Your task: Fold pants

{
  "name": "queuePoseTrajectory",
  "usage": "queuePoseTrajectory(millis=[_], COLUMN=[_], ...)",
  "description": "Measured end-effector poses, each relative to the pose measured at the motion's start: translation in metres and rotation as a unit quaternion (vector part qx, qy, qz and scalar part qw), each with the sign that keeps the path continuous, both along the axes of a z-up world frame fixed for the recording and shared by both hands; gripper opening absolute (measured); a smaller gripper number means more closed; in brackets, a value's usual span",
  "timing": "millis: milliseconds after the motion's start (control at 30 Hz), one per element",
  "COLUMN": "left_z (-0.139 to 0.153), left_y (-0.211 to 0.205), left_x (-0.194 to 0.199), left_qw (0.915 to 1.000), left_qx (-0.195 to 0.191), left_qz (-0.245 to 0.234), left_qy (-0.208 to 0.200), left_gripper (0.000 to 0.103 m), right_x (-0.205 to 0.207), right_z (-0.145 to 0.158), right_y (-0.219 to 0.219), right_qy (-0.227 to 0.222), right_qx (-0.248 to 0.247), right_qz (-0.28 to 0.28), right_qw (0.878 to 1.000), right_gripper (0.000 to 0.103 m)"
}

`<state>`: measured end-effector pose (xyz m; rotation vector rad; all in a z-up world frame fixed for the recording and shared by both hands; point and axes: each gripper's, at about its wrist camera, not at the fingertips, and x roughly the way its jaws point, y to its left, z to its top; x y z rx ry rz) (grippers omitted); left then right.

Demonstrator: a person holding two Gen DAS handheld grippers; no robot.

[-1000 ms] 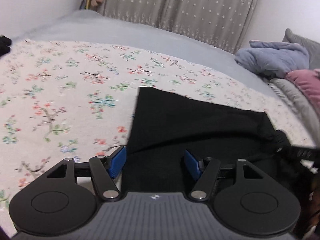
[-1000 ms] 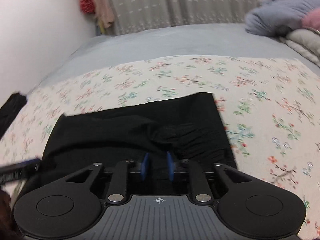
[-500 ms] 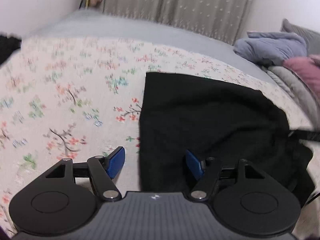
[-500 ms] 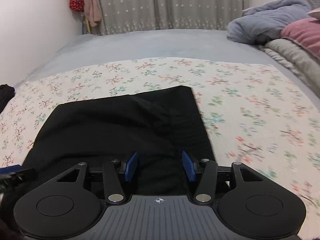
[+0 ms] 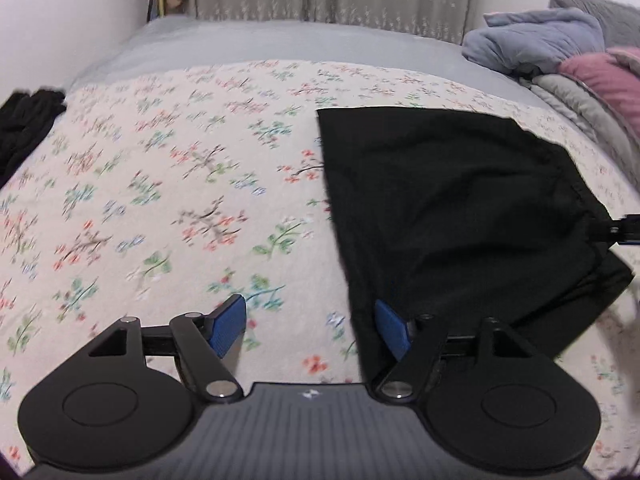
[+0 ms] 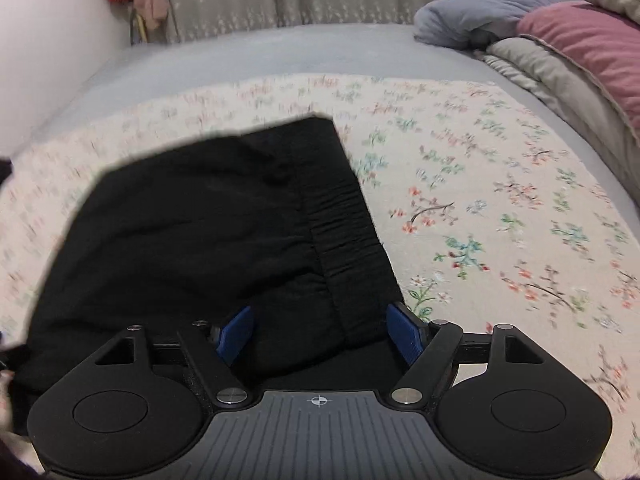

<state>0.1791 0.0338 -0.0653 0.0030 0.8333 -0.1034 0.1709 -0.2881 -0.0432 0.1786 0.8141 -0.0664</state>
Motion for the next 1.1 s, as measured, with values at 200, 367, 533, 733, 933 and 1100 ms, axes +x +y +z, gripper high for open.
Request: queuePoseTrajectory(millis=[200,367,533,733,933,1100], left_z=[0.004,-0.003,-0.002,-0.008,-0.008,-0.008], left_y=[0.011,0.016,0.003,0.0,0.001,0.002], left_x=[-0.013,-0.007,0.001,0.002,0.002,0.002], left_qw=[0.9982,0.9899,0.9913,0.99,0.9891,0.9889], left_qx=[-0.058,-0.136,-0.129,-0.138,-0.144,-0.146], left_qz=[-0.003,0.03,0.017,0.022,0.025,0.027], left_qy=[0.014,0.026,0.019,0.019,0.017,0.012], left_gripper=[0.089,0.089,0.089,0.089,0.088,0.081], right_x=[-0.03,-0.042,-0.045,-0.04,-0.033,-0.033], right_z=[0.008,-0.014,-0.032,-0.036,-0.044,-0.048], right_y=[-0.019,-0.057,-0.065,-0.058,-0.049,-0.047], right_qy=[-0.012,0.003,0.007,-0.01,-0.036,-0.046], right_qx=[0.036,0.179,0.267,0.271,0.302,0.312], right_qz=[-0.026,-0.079,-0.104,-0.112,-0.128,-0.141], right_qw=[0.999,0.981,0.958,0.956,0.944,0.938], right_gripper=[0.083,0.083,0.086,0.088,0.085,0.064])
